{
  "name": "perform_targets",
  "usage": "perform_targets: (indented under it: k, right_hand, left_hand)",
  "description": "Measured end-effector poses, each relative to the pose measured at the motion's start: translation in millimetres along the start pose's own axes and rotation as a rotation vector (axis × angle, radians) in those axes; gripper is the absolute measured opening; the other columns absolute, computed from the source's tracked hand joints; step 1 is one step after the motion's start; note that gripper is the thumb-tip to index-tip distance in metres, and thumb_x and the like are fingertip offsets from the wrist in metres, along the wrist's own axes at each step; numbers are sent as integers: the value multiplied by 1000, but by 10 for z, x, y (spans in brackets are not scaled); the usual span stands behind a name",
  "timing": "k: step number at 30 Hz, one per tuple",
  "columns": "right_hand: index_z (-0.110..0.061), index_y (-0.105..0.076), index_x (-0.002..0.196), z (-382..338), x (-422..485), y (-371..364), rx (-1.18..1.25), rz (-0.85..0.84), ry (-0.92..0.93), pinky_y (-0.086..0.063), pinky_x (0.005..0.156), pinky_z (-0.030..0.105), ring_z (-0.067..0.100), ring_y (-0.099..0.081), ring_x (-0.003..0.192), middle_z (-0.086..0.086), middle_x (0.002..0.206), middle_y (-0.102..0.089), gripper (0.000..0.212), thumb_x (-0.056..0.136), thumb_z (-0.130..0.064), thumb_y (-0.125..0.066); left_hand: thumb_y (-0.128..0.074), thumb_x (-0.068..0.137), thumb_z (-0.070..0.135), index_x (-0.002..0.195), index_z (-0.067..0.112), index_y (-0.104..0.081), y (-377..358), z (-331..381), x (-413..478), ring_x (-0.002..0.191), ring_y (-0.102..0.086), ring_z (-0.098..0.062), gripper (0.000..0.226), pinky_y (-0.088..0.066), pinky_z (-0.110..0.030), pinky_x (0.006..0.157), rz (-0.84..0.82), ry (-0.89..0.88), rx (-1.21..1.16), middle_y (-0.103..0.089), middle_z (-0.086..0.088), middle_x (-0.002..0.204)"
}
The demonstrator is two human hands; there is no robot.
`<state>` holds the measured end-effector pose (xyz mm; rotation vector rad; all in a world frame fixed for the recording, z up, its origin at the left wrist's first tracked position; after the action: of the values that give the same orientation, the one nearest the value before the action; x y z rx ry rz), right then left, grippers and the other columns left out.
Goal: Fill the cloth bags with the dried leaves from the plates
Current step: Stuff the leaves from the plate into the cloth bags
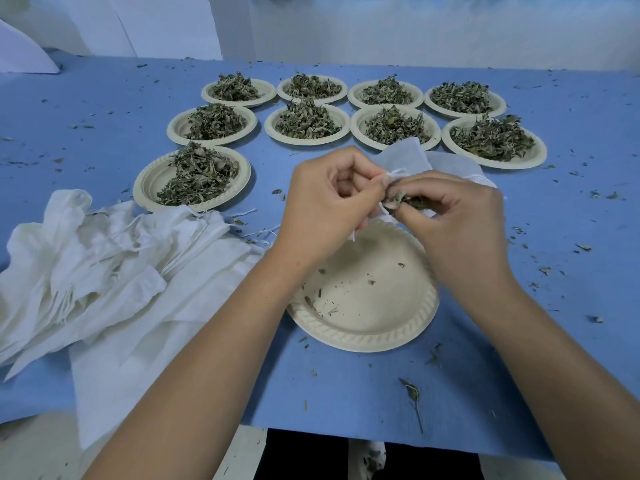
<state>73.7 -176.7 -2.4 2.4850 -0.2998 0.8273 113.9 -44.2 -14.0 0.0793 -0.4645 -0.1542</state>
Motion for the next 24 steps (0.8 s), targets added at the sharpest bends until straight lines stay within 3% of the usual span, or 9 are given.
perform_targets:
  k: [2,5,8,10,15,19,24]
  right_hand:
    - [-8,-74,90,-22,2,-40,-93,-52,55,-50,77,16,9,-63,83,-2,89,-67,24,75,9,-67]
    - [-10,-66,98,-8,22,-54,-39,-107,35,-52,79,17,10,-62,85,-3,97,-59,29,75,8,-70]
    - [-11,-60,94,11,46,18,33,-44,11,-51,75,12,7,-63,79,-3,95,-58,34,72,14,-67]
    - [-4,-66,88,-47,28,38,-67,-5,106,-52,71,12,9,-62,77,4,88,-64,29,70,17,-59]
    - [1,-73,87,-103,-16,-61,-227,-54,278,-51,72,29,24,-67,74,11,85,-71,34,66,20,-55]
    - [-1,-70,100,-30,36,-77,-137,-134,204,-48,82,15,10,-61,88,7,98,-66,41,72,22,-51]
    - [-1,-61,100,-51,55,-27,25,-133,155,-54,78,28,14,-59,87,5,99,-54,38,77,22,-40]
  left_hand:
    - [-65,88,0,74,14,-64,-4,-15,1,38,-49,-5,20,-42,-18,41,-1,13,10,-59,5,48]
    - [-65,89,1,75,12,-64,25,-39,14,38,-49,-8,18,-42,-21,40,22,27,22,-60,3,49]
    - [-65,90,4,74,13,-64,53,-41,21,38,-49,-8,18,-42,-20,40,49,29,37,-61,3,50]
    - [-66,89,4,74,14,-64,41,-32,15,37,-49,-7,19,-42,-19,40,39,26,32,-61,4,49]
    - [-65,88,1,73,15,-65,14,-15,7,37,-49,-5,21,-40,-16,41,8,23,20,-61,5,49]
    - [-66,88,4,74,12,-64,72,-47,28,37,-50,-6,17,-41,-18,41,71,40,25,-62,3,50]
    - [-66,89,6,73,13,-64,120,-54,31,37,-50,-8,18,-40,-16,42,118,43,4,-65,-6,54]
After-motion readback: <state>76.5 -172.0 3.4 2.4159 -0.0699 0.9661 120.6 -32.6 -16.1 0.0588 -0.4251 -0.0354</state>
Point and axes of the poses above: each hand's wrist, its own x-axis towards the middle knuckle, its own y-axis out of the back of the hand, z = x × y, the point moved 7 cm from there along x, towards the middle knuckle
